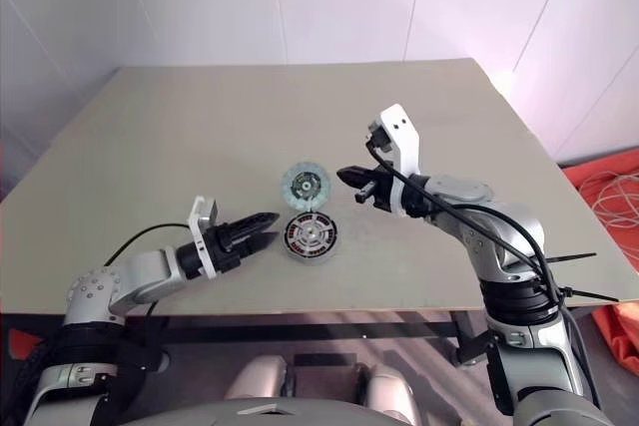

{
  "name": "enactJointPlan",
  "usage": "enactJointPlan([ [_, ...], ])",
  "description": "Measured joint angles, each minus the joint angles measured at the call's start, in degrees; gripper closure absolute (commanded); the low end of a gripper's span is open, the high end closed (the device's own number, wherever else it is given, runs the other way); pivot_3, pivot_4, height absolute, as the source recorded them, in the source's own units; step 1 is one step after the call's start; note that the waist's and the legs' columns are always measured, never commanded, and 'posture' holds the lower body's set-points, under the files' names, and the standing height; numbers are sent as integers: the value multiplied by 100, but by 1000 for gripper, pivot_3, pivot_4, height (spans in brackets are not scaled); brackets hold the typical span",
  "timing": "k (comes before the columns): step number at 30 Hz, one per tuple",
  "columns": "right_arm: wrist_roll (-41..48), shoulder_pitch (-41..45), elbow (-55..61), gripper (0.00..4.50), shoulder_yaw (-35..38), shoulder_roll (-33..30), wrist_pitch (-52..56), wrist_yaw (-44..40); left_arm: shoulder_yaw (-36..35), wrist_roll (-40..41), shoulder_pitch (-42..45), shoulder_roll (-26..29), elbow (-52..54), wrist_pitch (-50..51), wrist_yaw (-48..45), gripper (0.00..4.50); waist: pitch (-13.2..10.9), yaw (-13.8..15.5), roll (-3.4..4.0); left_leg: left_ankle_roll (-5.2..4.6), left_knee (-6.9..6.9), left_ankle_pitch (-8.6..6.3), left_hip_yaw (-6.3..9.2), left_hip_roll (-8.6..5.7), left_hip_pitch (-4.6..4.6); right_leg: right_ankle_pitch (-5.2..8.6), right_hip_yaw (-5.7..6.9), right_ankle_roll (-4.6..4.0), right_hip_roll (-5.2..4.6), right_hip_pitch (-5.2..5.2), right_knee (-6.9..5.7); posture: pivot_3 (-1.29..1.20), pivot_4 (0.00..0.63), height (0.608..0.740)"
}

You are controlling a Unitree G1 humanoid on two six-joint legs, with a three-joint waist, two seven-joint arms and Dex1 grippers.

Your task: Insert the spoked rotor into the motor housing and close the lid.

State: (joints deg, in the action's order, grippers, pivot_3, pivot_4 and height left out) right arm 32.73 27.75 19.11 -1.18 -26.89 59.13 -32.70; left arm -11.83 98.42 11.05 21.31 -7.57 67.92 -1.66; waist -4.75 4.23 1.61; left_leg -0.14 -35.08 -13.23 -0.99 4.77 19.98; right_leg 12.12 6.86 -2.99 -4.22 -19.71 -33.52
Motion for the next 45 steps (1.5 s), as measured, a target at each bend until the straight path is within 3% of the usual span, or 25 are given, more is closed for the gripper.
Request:
enactJointPlan([
  [7, -178, -127, -541, 4500, -389, 538, 65, 368, -24, -426, 10, 43, 337, -274, -138, 1220, 1, -16, 0, 2, 0, 1, 1, 0, -2, 0, 0, -1, 0, 3, -1, 0, 0, 740],
  [19, -666, -378, -1168, 4500, -871, 738, -115, 471, -283, -1601, 96, 26, 367, -948, -456, 1220, 1, -22, 0, 3, 1, 1, 1, -1, -2, 0, 0, 0, 0, 4, -1, 0, 0, 740],
  [36, -445, -510, -516, 4500, -918, 1214, 574, 538, -459, -1823, 157, -116, 260, -749, -506, 1220, 1, -24, -1, 6, 1, 2, 5, 0, -7, 0, 0, -1, 0, 8, -4, 0, 0, 740],
  [45, -517, -649, -961, 4500, -965, 1233, 88, 446, -590, -1911, 213, -149, 233, -728, -463, 1220, 5, -32, -5, 8, 6, 2, 5, 0, -66, 3, 0, -3, 0, 66, 6, 0, 0, 740],
])
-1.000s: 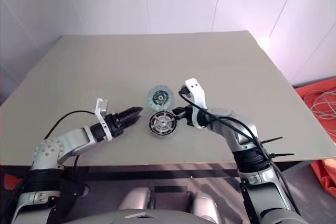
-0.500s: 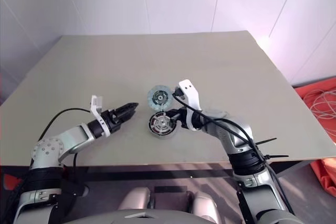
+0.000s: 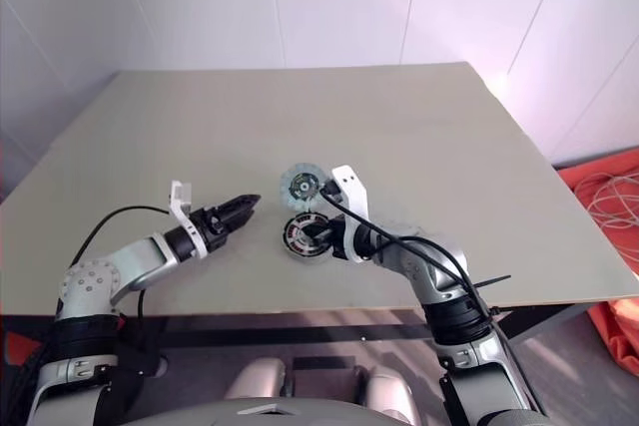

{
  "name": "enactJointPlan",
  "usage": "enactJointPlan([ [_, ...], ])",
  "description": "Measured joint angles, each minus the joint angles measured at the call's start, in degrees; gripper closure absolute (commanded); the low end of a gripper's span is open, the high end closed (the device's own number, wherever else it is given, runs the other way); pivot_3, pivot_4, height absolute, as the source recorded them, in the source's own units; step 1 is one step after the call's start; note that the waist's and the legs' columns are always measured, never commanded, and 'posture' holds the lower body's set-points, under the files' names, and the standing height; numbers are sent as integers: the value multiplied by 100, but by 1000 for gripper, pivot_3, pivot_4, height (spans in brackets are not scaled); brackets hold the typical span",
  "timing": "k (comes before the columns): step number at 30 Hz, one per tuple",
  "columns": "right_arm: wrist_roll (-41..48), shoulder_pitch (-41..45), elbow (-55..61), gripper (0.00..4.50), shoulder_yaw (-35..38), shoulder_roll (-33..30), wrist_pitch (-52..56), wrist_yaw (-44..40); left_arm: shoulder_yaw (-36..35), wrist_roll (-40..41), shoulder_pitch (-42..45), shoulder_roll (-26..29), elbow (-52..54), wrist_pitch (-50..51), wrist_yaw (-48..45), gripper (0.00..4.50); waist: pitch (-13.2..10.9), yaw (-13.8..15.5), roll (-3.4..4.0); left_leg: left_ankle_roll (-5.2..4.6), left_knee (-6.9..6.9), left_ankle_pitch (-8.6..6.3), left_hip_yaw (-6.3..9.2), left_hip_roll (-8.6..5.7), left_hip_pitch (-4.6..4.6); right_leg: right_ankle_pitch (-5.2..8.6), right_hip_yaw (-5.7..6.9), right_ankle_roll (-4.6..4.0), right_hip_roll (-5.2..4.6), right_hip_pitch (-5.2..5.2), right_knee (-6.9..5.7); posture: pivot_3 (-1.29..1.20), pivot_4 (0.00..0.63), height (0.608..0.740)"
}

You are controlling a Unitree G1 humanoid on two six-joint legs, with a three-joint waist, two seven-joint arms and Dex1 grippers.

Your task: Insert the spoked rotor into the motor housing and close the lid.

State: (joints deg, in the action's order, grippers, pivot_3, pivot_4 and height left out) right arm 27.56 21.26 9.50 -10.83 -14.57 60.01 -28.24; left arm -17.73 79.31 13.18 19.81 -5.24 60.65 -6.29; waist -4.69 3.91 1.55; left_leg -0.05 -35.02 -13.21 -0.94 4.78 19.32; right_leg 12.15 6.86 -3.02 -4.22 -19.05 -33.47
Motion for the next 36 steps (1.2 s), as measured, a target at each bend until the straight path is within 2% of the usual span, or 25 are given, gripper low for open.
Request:
enactJointPlan([
  [9, -10, 422, 30, 4500, 136, -172, 97, -75, -38, -148, 89, -174, -62, 7, -9, 1220, 0, 0, -1, 16, 10, 10, 0, 2, 6, 0, 0, 0, 0, -5, 2, 0, 0, 740],
  [17, -102, 166, -232, 4500, -26, -104, -111, -154, -84, -278, 154, -188, -97, 4, -83, 1220, 2, 3, -3, 5, 29, 3, -1, 0, 22, 0, 1, 1, 0, -18, 16, 0, 0, 740],
  [22, -250, 161, -272, 4500, -89, -291, -358, -264, -166, -367, 172, -175, -106, -1, -113, 1220, 2, 10, -3, 8, 28, 5, -1, 0, 20, 0, 1, 1, 0, -16, 17, 0, 0, 740],
  [29, -409, 302, 102, 4500, -114, -853, -1104, -850, 16, -755, 211, -110, 82, -11, -411, 1220, 1, 9, -3, 7, 30, 5, -1, 1, 22, 0, 1, 1, 0, -17, 20, 0, 0, 740],
  [36, -672, 913, 281, 4500, -304, -2022, -1901, -2137, 449, -1660, 283, 128, 353, -295, -914, 1220, 1, 16, -3, -3, 29, -1, -2, 0, 24, 0, 1, 1, 0, -17, 24, 0, 0, 740],
])
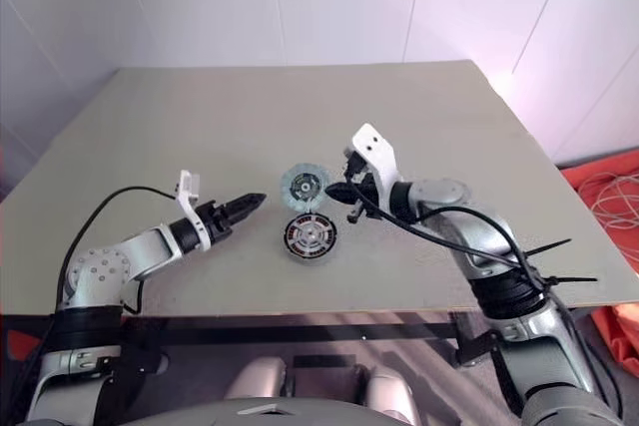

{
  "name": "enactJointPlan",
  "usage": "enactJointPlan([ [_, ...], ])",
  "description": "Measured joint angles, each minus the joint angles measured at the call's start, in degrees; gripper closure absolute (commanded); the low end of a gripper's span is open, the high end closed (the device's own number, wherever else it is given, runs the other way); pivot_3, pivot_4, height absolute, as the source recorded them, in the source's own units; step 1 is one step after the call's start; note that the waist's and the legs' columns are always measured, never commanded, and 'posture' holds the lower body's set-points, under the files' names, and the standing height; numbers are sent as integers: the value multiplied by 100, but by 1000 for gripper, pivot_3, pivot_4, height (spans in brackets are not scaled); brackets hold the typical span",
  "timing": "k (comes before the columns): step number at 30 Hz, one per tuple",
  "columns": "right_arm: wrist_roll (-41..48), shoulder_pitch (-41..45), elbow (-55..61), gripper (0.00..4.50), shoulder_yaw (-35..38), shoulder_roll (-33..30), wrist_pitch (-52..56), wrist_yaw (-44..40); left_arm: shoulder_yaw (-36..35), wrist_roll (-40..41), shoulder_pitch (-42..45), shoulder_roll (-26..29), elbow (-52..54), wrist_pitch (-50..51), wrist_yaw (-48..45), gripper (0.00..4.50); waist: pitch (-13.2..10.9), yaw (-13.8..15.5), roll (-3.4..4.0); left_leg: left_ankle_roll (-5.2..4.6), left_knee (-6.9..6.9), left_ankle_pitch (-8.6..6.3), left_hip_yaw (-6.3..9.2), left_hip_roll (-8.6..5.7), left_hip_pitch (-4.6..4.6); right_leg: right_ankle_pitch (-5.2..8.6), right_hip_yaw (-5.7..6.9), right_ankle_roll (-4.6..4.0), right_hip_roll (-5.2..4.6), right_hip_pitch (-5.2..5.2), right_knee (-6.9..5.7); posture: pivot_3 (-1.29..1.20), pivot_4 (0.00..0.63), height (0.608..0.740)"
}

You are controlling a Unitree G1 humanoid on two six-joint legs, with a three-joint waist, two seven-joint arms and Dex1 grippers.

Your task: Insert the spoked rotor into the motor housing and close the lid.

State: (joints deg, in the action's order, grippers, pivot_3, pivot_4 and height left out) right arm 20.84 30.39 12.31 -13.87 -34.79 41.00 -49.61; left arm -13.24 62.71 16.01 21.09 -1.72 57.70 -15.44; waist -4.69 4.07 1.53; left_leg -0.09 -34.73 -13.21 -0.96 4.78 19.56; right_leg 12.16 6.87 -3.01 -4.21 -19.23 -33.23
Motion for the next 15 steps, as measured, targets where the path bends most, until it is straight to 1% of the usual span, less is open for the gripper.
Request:
enactJointPlan([
  [1, -99, 80, -17, 4500, -129, -205, -238, -318, 50, -158, 35, 3, 2, -87, -70, 1220, 0, 1, 0, -2, -1, -1, -1, 0, 1, 0, 0, 0, 0, 0, 0, 0, 0, 740],
  [4, -365, 290, -175, 3901, -373, -539, -870, -1030, 224, -589, 132, 60, 65, -314, -230, 1186, 0, 3, -1, -8, -5, -4, -1, 0, 3, 0, 0, 0, 0, 0, 0, 0, 0, 740],
  [6, -623, 412, -420, 3255, -560, -733, -1369, -1478, 379, -899, 159, 126, 209, -477, -364, 1186, 0, 2, -1, -15, -11, -7, -2, 1, 5, 0, 0, -1, 0, 0, 0, 0, 0, 740],
  [8, -822, 440, -636, 2603, -650, -800, -1691, -1717, 443, -1095, 159, 144, 302, -594, -462, 1186, 0, -3, -1, -18, -14, -8, -2, 1, 7, 0, 0, -4, 0, -1, -1, 0, 0, 740],
  [11, -1225, 636, -1082, 1538, -886, -799, -2295, -2054, 728, -1542, 140, 231, 567, -792, -619, 1186, -1, -9, 0, -23, -26, -11, -4, 2, 19, -2, 1, -10, 0, -12, -10, 0, 0, 740],
  [13, -1445, 752, -1233, 882, -968, -778, -2652, -2190, 879, -1741, 108, 242, 740, -877, -732, 1186, -1, -11, 0, -26, -30, -13, -7, 3, 21, -14, 1, -36, 0, -14, -13, 0, 0, 740],
  [15, -1618, 869, -1361, 882, -1069, -735, -2983, -2375, 966, -1918, 18, 258, 881, -952, -830, 1186, -1, -15, 0, -30, -33, -15, -13, 6, 19, -16, 1, -48, 0, -14, -17, 0, 0, 740],
])
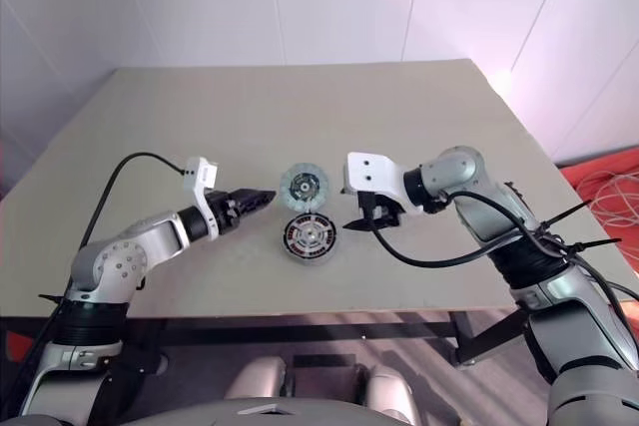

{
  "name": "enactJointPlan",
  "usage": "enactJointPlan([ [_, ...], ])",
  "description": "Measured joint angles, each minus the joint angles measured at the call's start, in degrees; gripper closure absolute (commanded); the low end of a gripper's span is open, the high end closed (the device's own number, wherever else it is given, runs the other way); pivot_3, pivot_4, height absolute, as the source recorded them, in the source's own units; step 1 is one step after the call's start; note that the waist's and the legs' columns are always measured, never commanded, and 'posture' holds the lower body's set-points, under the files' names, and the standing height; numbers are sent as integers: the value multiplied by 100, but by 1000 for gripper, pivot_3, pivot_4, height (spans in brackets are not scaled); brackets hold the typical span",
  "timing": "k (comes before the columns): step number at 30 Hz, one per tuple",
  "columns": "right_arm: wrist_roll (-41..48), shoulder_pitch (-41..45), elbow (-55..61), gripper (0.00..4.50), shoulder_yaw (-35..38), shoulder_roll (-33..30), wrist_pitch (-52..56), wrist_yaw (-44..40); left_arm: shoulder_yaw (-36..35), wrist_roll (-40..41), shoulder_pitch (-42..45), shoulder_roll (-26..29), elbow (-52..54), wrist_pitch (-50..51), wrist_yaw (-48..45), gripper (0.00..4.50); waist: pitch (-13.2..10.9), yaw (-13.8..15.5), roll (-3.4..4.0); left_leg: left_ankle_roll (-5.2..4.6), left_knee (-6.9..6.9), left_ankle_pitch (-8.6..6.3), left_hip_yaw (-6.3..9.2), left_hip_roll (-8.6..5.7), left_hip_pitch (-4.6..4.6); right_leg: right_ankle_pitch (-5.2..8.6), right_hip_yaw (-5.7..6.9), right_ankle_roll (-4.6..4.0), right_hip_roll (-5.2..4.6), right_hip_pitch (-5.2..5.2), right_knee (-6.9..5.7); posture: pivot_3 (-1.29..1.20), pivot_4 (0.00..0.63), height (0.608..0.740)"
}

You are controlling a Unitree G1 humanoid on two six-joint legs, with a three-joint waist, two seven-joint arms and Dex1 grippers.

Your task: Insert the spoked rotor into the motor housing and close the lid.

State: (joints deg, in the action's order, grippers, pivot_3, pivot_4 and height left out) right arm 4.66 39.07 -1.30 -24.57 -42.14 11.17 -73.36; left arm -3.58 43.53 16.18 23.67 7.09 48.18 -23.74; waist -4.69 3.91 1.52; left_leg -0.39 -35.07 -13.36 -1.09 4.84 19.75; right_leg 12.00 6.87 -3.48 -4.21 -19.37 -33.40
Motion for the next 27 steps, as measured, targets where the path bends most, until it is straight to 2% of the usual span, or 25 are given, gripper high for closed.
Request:
enactJointPlan([
  [5, -456, 406, -278, 882, -366, 334, -941, -424, 90, -282, -57, -37, 44, -93, -88, 1186, 0, -1, 0, -11, -6, -5, -28, 14, 5, 0, 0, -8, 0, -19, -16, 0, 0, 740],
  [13, -871, 731, -566, 882, -780, 424, -2046, -1078, 62, -496, -57, -201, 9, -93, -91, 1186, 2, 10, -3, -33, -16, -14, -49, 22, 27, -8, -6, -22, 0, -50, -24, 0, 0, 740],
  [20, -1569, 731, -1253, 882, -1166, 491, -2787, -1125, 56, -654, -56, -377, -35, -95, -77, 1186, 1, 2, -3, -55, -16, -2, -96, 41, 43, -15, -20, -34, 0, -88, -32, 0, 0, 740],
  [27, -1874, 725, -1445, 882, -1215, 639, -3089, -1016, 43, -764, -55, -444, -36, -97, -76, 1186, 1, -1, -4, -73, -17, -11, -115, 48, 40, -16, -33, -37, 2, -95, -36, 0, 0, 740],
])
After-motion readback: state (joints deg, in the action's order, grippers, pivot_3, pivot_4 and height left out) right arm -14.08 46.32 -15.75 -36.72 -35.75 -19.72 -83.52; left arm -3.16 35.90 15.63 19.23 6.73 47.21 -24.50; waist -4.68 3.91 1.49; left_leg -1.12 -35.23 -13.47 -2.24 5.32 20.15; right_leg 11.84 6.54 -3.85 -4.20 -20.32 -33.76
